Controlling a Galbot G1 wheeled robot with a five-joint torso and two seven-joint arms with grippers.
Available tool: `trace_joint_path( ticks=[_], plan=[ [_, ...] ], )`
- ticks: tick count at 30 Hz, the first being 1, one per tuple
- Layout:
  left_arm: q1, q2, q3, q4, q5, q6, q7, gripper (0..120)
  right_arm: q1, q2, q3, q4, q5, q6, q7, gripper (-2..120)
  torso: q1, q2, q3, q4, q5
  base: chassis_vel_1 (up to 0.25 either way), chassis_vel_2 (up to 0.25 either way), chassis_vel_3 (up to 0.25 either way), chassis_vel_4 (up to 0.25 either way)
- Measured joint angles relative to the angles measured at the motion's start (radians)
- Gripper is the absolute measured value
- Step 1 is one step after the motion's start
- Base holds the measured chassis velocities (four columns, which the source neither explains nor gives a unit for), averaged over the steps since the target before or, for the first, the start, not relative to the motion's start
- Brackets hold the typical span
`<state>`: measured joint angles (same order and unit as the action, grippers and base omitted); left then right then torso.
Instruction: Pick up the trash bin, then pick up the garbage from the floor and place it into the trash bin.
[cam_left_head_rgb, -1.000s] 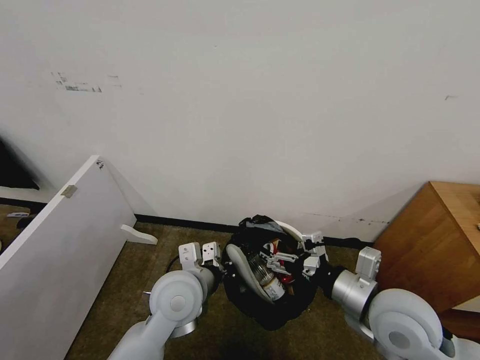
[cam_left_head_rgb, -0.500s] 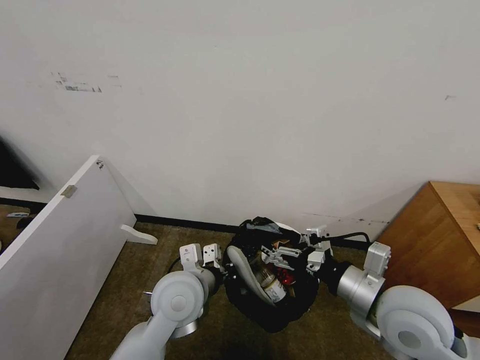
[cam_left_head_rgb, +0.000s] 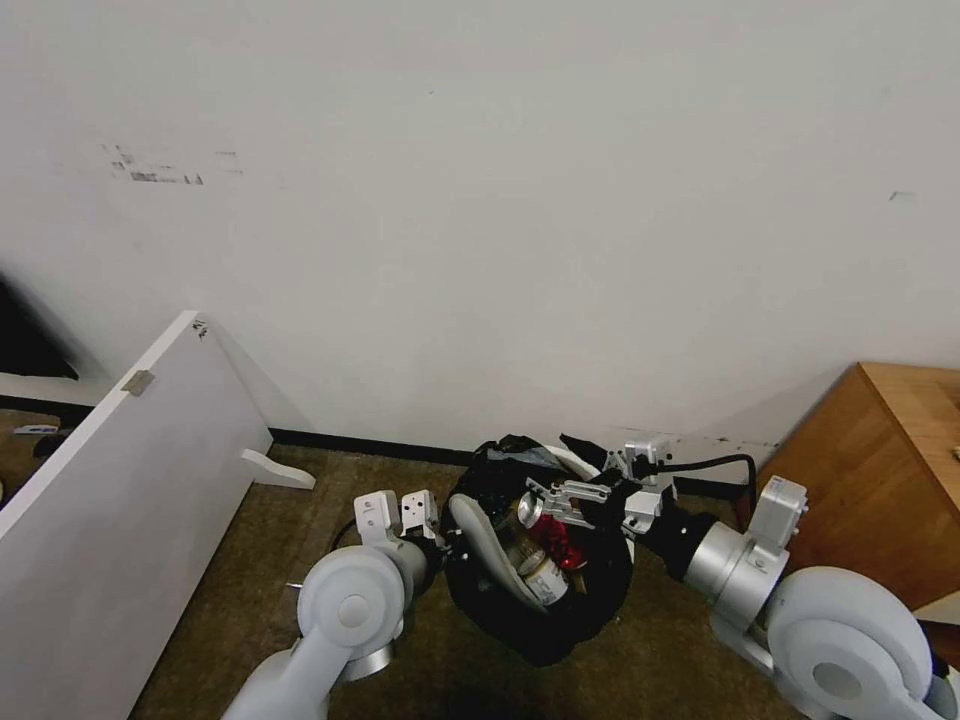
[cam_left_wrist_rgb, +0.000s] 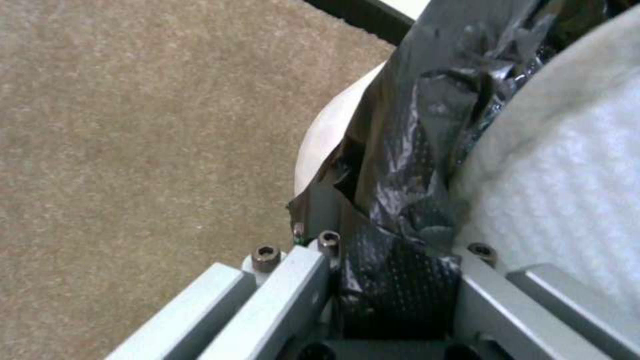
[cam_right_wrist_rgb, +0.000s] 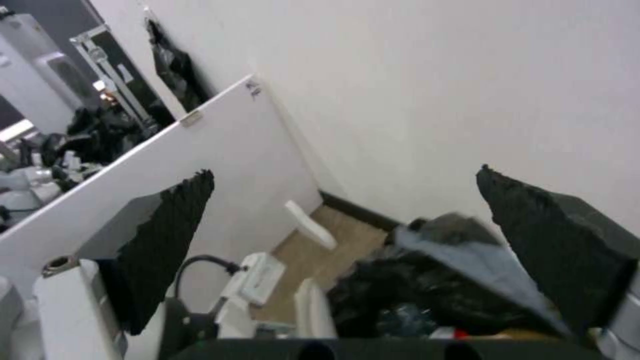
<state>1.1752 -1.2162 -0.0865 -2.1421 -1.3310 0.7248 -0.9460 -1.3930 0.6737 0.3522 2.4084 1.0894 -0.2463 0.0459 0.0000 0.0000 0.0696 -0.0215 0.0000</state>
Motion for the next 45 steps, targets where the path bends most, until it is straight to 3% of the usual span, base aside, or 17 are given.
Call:
trace_joint_path(
  ticks=[13,25,27,31,45],
  plan=[
    [0.048,0.033,-0.042,-0.023,0.017,-0.003,0.022,0,-0.027,0.008,0.024,-0.021,-0.193,0.066,-0.030,100,0.000,0.000,0.000,0.0000,-0.0001,0.000,0.000,0.000,0.000],
    [0.061,0.032,-0.048,-0.027,0.028,-0.004,0.030,0,-0.048,0.009,0.054,-0.034,-0.322,0.113,-0.032,100,0.000,0.000,0.000,0.0000,0.0000,0.000,0.000,0.000,0.000],
    [0.061,0.031,-0.049,-0.027,0.035,-0.004,0.036,0,-0.066,0.012,0.082,-0.042,-0.418,0.152,-0.053,100,0.000,0.000,0.000,-0.0001,0.0000,0.000,0.000,0.000,0.000],
    [0.066,0.028,-0.052,-0.027,0.042,-0.004,0.040,0,-0.085,0.011,0.110,-0.043,-0.463,0.171,-0.068,100,0.000,0.000,0.000,0.0000,0.0000,0.000,0.000,0.000,0.000],
    [0.142,0.019,-0.074,-0.066,0.112,0.000,0.078,0,-0.293,0.038,0.314,-0.022,-0.640,0.298,-0.108,100,0.000,0.000,0.000,0.0001,0.0000,0.000,0.000,0.000,0.000]
  ],
)
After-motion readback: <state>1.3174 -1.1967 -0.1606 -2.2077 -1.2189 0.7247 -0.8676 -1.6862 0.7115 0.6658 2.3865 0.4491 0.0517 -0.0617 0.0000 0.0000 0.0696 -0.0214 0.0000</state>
